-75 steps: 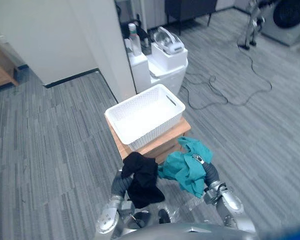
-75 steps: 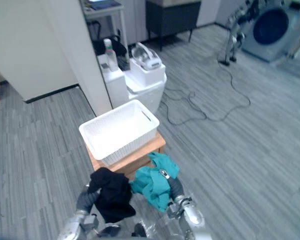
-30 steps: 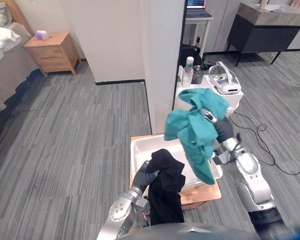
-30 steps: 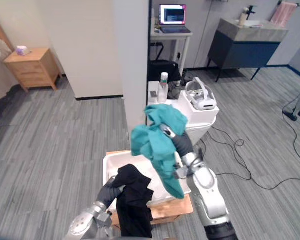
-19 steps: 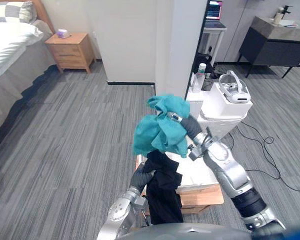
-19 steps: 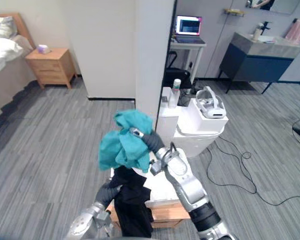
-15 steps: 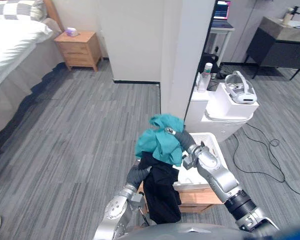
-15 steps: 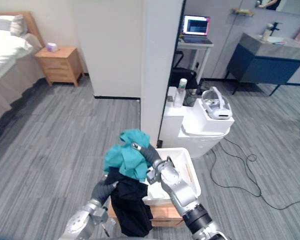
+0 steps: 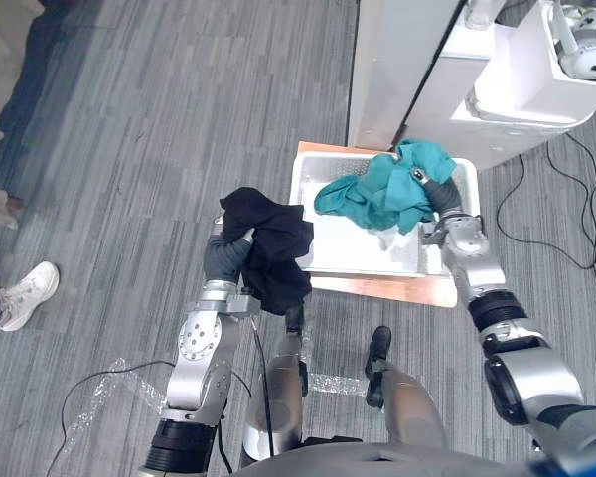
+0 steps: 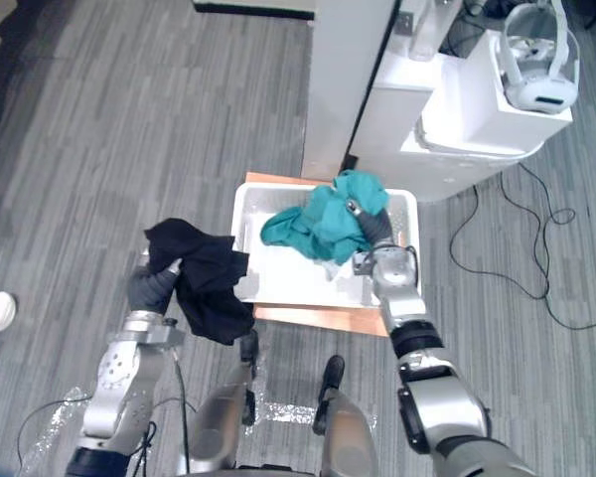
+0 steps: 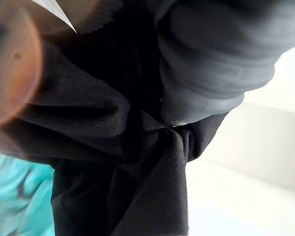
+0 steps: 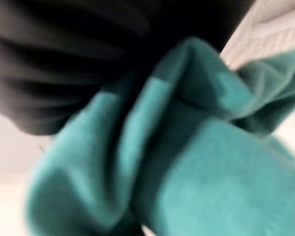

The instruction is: Tidy the bed and pick cloth on bed and put in laundry

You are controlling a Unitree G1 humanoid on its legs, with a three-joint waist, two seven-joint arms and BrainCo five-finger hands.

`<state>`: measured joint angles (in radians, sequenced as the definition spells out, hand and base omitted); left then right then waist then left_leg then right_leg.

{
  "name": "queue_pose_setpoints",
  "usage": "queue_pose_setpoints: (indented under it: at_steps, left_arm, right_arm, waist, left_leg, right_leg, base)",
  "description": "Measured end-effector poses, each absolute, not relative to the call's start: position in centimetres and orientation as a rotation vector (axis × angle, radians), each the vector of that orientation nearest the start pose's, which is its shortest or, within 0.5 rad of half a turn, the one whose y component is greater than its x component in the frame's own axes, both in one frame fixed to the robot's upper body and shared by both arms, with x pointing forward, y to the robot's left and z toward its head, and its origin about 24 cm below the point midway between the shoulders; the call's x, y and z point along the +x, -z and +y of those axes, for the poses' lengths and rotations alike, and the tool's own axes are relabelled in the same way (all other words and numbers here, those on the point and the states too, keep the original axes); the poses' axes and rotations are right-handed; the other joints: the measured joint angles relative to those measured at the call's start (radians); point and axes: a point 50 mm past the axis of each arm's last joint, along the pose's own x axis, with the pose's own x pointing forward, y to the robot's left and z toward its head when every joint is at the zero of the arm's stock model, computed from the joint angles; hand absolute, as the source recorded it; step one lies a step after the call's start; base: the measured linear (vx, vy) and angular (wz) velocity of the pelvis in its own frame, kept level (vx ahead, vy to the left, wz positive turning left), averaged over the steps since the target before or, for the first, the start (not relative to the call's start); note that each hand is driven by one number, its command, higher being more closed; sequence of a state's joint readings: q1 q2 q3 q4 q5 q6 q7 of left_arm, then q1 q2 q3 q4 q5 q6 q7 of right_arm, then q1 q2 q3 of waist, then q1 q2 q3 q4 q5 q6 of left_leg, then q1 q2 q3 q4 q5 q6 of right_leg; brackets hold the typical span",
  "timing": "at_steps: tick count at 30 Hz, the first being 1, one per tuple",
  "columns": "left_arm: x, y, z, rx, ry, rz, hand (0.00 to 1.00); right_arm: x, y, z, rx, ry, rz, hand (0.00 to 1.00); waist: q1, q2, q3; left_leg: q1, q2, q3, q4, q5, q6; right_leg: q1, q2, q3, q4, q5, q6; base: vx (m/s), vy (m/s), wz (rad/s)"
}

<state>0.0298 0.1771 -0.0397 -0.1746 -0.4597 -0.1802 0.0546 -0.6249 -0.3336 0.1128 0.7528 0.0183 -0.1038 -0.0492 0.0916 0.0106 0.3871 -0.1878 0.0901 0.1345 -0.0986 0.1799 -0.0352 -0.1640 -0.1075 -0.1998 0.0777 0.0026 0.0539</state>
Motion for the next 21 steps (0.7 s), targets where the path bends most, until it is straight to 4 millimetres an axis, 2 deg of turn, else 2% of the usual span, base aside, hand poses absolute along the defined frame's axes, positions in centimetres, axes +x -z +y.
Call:
queue_pose_setpoints:
  at_steps: [2, 6, 8, 11, 12, 14, 17, 21]
  left_arm:
    - [24.7, -9.9, 18.0, -0.298, -0.027, -0.322, 1.00]
    - [24.3, -10.6, 18.5, -0.299, -0.057, -0.356, 1.00]
    - [23.7, -11.5, 18.7, -0.300, -0.057, -0.397, 1.00]
    - [22.4, -12.9, 18.9, -0.301, -0.063, -0.474, 1.00]
    - [21.9, -13.1, 19.2, -0.302, -0.091, -0.483, 1.00]
    - [21.4, -12.9, 19.5, -0.314, -0.126, -0.477, 1.00]
    - [20.4, -12.8, 19.7, -0.342, -0.183, -0.481, 1.00]
    - [19.3, -14.5, 19.9, -0.403, -0.261, -0.599, 1.00]
  right_arm:
    - [35.2, -4.9, -19.6, -0.539, -0.036, 0.121, 0.00]
    - [32.9, -1.2, -19.2, -0.618, -0.038, 0.216, 0.00]
    - [32.1, -0.3, -19.3, -0.650, -0.026, 0.233, 0.00]
    - [29.8, 1.9, -19.2, -0.689, -0.017, 0.265, 0.00]
    - [28.3, 3.1, -18.8, -0.671, -0.013, 0.289, 0.00]
    - [26.3, 4.3, -18.6, -0.677, -0.019, 0.314, 0.00]
    - [23.8, 5.8, -18.7, -0.697, -0.036, 0.366, 0.00]
    - [22.2, 6.4, -18.8, -0.718, -0.026, 0.396, 0.00]
  waist:
    - [0.004, 0.000, 0.000]
    - [0.011, -0.004, -0.001]
    - [0.014, -0.011, -0.005]
    - [0.027, -0.042, -0.024]
    - [0.026, -0.063, -0.052]
    - [0.024, -0.083, -0.085]
    - [0.011, -0.096, -0.132]
    - [-0.005, -0.083, -0.181]
  left_leg:
    - [0.010, 0.008, 0.002, 0.000, -0.003, -0.005]
    - [0.061, 0.018, 0.002, -0.005, -0.021, -0.016]
    - [0.072, 0.024, 0.003, -0.005, -0.029, -0.023]
    - [0.106, 0.029, 0.009, -0.005, -0.043, -0.022]
    - [0.119, 0.032, 0.012, -0.006, -0.050, -0.027]
    - [0.142, 0.030, 0.015, -0.006, -0.054, -0.027]
    - [0.180, 0.023, 0.018, -0.006, -0.064, -0.029]
    - [0.216, 0.018, 0.024, -0.006, -0.073, -0.030]
  right_leg:
    - [0.011, 0.007, 0.000, -0.005, 0.001, -0.001]
    - [0.076, 0.020, -0.002, -0.033, 0.002, -0.005]
    - [0.095, 0.025, -0.002, -0.048, 0.002, -0.007]
    - [0.140, 0.035, -0.001, -0.082, 0.005, -0.007]
    - [0.156, 0.035, 0.000, -0.092, 0.005, -0.008]
    - [0.182, 0.035, -0.002, -0.099, -0.001, -0.009]
    - [0.218, 0.030, -0.004, -0.099, -0.009, -0.007]
    - [0.250, 0.024, -0.003, -0.099, -0.017, -0.005]
  base:
    - [0.04, -0.029, -0.03]
    - [0.00, 0.000, 0.00]
    - [0.00, -0.012, -0.02]
    - [0.04, -0.030, -0.06]
    - [0.06, -0.028, -0.06]
    - [0.09, -0.030, -0.04]
    - [0.11, -0.022, -0.02]
    - [0.05, -0.002, -0.04]
